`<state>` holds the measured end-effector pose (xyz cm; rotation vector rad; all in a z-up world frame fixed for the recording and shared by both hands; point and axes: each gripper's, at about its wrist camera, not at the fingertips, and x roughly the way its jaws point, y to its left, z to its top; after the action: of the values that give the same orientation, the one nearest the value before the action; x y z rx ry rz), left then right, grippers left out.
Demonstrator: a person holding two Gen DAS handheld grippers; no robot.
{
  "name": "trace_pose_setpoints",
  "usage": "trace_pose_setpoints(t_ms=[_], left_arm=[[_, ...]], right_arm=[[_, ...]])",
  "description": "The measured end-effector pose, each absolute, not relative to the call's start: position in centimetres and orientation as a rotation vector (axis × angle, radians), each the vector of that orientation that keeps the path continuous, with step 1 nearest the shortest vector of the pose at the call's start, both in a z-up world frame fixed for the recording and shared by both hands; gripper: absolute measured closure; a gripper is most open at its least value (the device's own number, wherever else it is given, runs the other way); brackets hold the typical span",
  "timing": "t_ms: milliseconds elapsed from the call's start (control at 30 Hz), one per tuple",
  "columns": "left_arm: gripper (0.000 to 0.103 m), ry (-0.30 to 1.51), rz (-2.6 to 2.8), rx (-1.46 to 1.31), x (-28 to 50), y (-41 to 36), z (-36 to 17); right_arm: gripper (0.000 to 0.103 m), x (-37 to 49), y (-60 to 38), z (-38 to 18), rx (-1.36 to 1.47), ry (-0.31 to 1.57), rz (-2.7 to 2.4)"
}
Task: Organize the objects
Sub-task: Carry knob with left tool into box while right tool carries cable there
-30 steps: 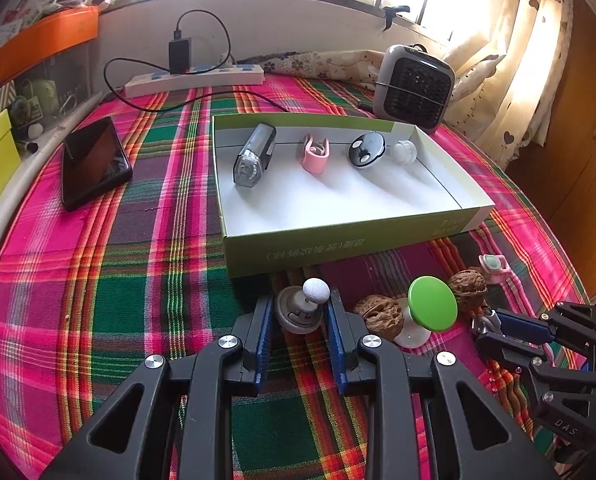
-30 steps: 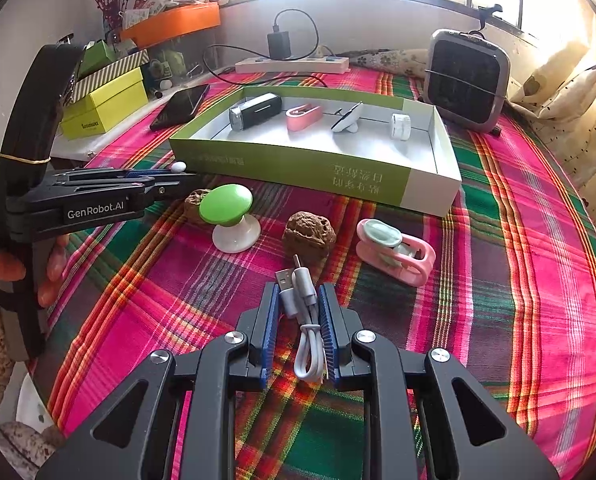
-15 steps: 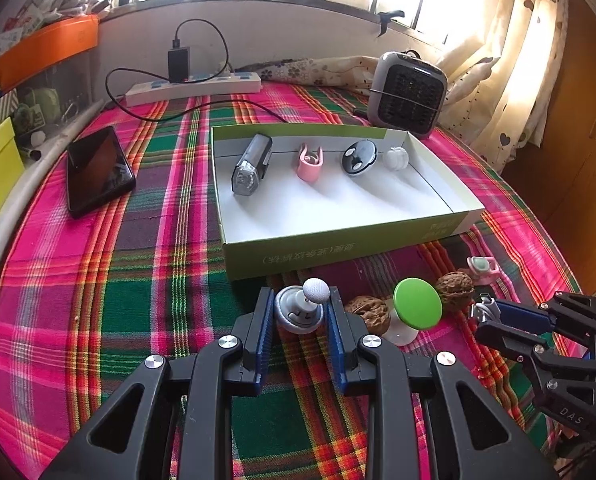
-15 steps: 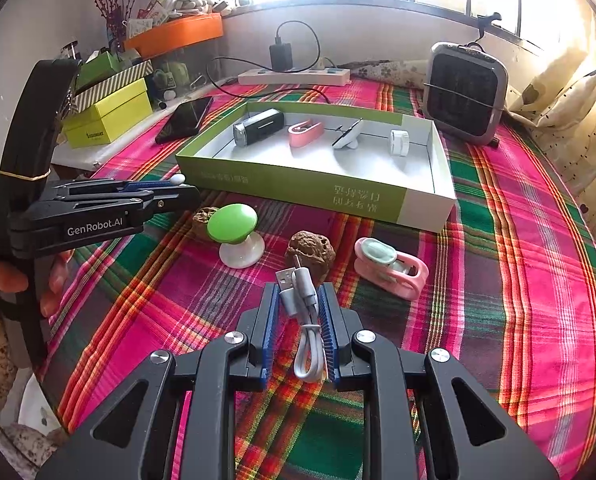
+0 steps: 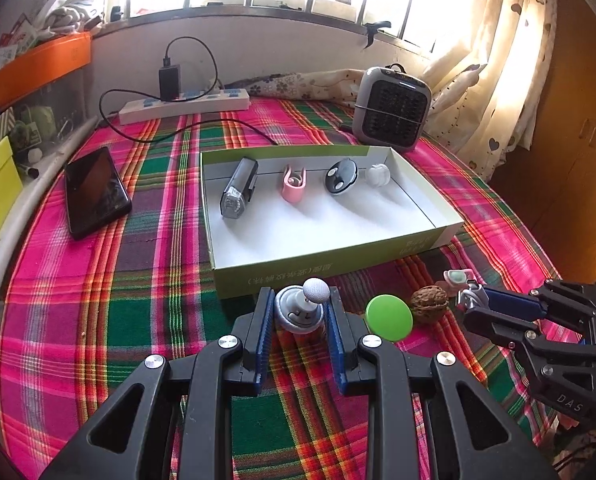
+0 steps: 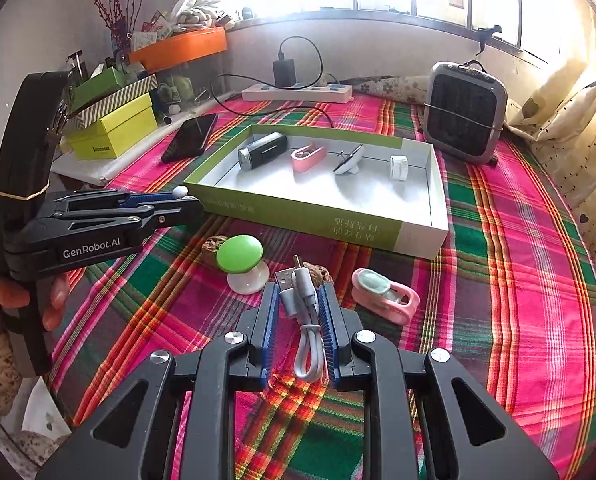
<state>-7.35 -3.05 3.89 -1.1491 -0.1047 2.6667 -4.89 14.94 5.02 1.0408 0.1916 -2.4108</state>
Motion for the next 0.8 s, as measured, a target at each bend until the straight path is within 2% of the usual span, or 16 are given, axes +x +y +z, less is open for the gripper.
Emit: trace_pose_setpoints(t_ms=[800], left_arm=[[0.08, -0.14, 2.688, -1.142, -11.4, -3.6, 5.3]], right_arm=[[0.082, -12.3, 11.7, 8.9, 0.974, 0.214, -2.366]])
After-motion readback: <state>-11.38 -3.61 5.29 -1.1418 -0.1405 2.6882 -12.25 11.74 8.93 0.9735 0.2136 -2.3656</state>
